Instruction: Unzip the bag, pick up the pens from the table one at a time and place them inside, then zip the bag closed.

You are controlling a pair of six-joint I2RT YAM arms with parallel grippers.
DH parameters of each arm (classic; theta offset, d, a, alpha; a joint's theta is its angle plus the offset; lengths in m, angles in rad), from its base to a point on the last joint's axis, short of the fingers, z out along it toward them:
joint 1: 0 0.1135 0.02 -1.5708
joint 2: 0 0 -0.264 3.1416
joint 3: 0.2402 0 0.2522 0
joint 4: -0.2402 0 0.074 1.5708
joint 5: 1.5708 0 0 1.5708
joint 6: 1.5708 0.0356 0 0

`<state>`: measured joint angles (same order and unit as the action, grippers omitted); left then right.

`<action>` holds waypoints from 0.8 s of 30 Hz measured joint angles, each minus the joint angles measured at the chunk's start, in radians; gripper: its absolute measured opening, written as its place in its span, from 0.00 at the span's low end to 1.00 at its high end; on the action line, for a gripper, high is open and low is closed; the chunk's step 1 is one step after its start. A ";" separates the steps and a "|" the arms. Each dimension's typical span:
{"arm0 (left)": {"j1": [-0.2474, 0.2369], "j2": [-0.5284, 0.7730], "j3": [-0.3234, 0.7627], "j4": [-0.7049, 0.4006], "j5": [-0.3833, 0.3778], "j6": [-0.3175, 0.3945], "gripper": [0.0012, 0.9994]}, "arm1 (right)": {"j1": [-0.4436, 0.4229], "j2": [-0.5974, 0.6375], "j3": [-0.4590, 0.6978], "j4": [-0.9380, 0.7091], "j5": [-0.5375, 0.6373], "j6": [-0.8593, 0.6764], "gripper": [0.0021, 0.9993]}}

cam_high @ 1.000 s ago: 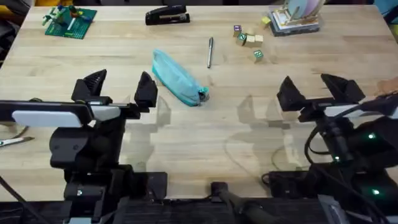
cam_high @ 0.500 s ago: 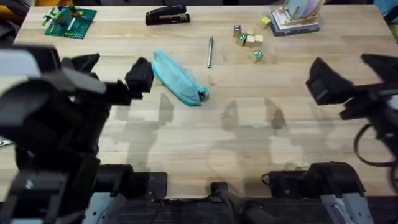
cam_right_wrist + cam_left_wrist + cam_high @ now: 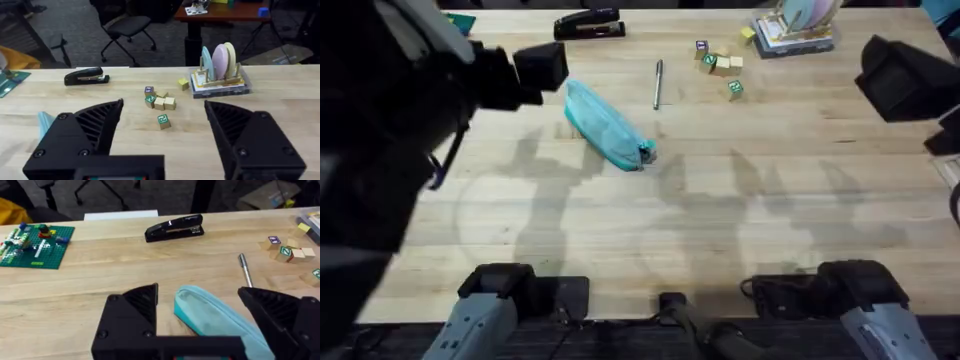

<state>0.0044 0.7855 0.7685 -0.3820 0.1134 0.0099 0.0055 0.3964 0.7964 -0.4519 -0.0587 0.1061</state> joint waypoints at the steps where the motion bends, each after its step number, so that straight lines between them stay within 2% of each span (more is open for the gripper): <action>1: 0.000 0.021 0.027 -0.018 0.001 0.004 0.99 | 0.000 0.009 0.006 0.000 -0.003 0.003 1.00; 6: 0.000 0.091 0.115 -0.085 0.022 0.070 0.99 | 0.000 0.028 0.011 -0.002 -0.023 0.011 1.00; 11: 0.000 0.139 0.134 -0.112 0.054 0.201 0.99 | 0.000 0.029 0.011 -0.002 -0.036 0.018 1.00; 17: 0.002 0.231 0.143 -0.131 0.135 0.381 0.99 | 0.000 0.029 0.011 -0.003 -0.052 0.021 1.00; 20: 0.024 0.300 0.189 -0.186 0.193 0.466 0.99 | 0.000 0.029 0.011 -0.003 -0.059 0.021 1.00; 24: 0.078 0.388 0.280 -0.270 0.278 0.606 0.99 | 0.000 0.029 0.011 -0.014 -0.063 0.021 1.00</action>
<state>0.0823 1.1736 1.0484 -0.6518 0.3910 0.6161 0.0055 0.4252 0.8070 -0.4656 -0.1215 0.1272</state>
